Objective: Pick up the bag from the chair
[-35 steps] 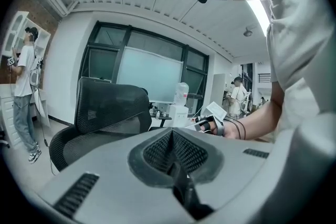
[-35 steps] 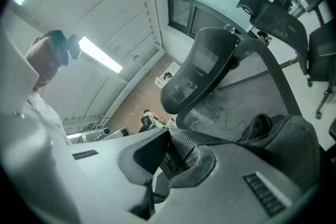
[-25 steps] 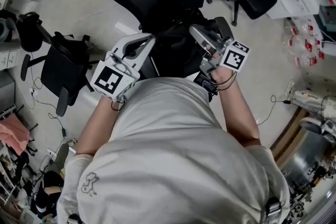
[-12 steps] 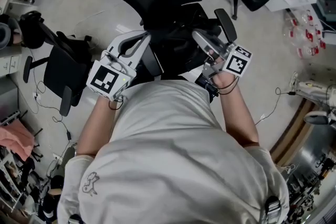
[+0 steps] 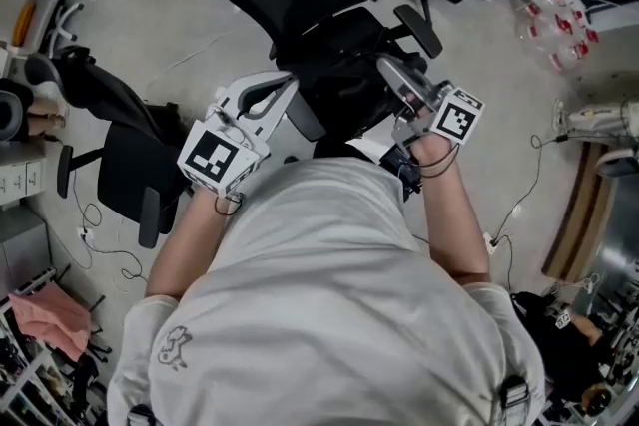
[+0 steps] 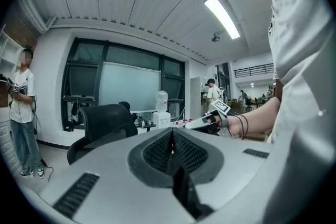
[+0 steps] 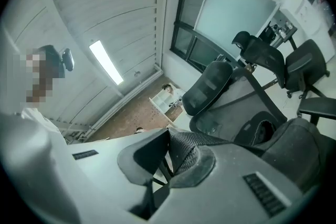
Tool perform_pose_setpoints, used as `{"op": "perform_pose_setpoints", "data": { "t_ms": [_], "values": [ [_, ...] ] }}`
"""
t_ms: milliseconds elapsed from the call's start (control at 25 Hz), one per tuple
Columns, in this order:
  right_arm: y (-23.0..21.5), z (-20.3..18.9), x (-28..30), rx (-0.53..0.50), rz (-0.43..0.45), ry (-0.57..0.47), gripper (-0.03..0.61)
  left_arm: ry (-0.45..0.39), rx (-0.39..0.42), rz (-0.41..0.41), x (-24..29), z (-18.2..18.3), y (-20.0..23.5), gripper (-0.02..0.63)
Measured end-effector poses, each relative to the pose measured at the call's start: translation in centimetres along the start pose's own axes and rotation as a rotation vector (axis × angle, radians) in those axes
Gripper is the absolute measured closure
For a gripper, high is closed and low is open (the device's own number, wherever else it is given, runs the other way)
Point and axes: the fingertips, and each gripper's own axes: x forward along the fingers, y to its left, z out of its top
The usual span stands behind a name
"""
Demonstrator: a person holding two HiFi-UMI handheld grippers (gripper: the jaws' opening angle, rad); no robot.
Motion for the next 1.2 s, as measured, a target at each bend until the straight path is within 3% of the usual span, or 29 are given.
{"op": "perform_pose_setpoints", "data": {
  "t_ms": [480, 840, 1200],
  "values": [
    [5.3, -2.0, -7.1, -0.043, -0.128, -0.142, 0.545, -0.001, -0.012, -0.080, -6.6, -1.7, -5.0, 0.603],
    [8.3, -3.4, -11.8, -0.017, -0.116, -0.185, 0.546, -0.007, -0.022, -0.115, -6.7, -1.8, -9.9, 0.603],
    [9.8, -7.0, -16.7, 0.063, -0.070, -0.153, 0.546, 0.003, -0.054, -0.100, -5.0, -2.2, -16.3, 0.603]
  ]
}}
